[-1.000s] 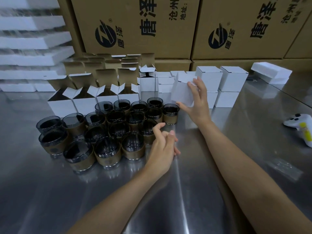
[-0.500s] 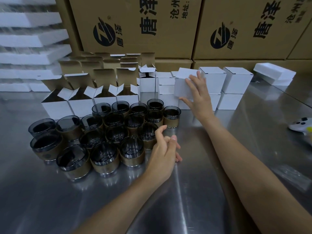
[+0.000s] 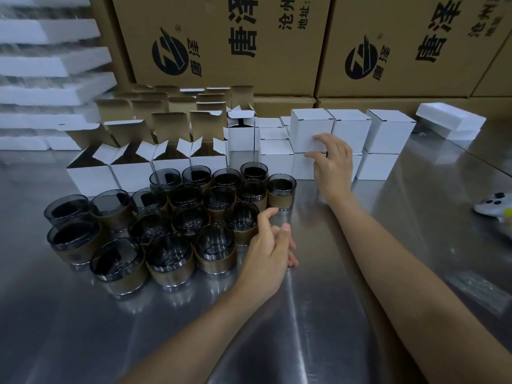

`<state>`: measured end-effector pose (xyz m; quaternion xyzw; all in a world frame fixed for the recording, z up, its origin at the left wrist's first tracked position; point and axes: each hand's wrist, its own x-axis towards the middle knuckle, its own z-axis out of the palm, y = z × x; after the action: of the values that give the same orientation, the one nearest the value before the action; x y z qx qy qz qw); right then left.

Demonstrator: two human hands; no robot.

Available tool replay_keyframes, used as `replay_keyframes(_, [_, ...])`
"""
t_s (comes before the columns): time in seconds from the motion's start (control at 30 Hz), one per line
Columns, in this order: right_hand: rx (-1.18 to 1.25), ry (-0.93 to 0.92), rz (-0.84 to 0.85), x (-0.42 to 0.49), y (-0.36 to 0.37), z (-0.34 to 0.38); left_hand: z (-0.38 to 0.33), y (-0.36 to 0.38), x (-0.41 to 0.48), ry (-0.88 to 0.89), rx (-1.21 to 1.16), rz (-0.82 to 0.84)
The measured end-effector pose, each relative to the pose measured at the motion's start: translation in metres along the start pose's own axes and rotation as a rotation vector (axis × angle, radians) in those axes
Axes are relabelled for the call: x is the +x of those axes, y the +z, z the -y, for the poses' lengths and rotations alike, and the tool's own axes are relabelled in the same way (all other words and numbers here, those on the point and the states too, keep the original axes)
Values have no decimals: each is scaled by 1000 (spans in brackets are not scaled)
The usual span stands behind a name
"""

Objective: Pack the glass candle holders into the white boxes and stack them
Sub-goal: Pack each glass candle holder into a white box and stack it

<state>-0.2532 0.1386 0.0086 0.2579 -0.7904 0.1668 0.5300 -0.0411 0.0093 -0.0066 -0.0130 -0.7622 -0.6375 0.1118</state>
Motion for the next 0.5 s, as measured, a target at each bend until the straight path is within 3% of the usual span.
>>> replay_keyframes(0.13, [-22,-70,51,4,1,10,-2,0,0,-4,38,10])
replay_keyframes(0.23, [44,-138,292,6,3,24,-3,0,0,0,45,11])
replay_keyframes(0.33, [38,-15,540,7,8,28,-3,-1,-1,3,47,19])
replay_keyframes(0.5, [45,51,632,6,10,29,0,-1,1,15,45,22])
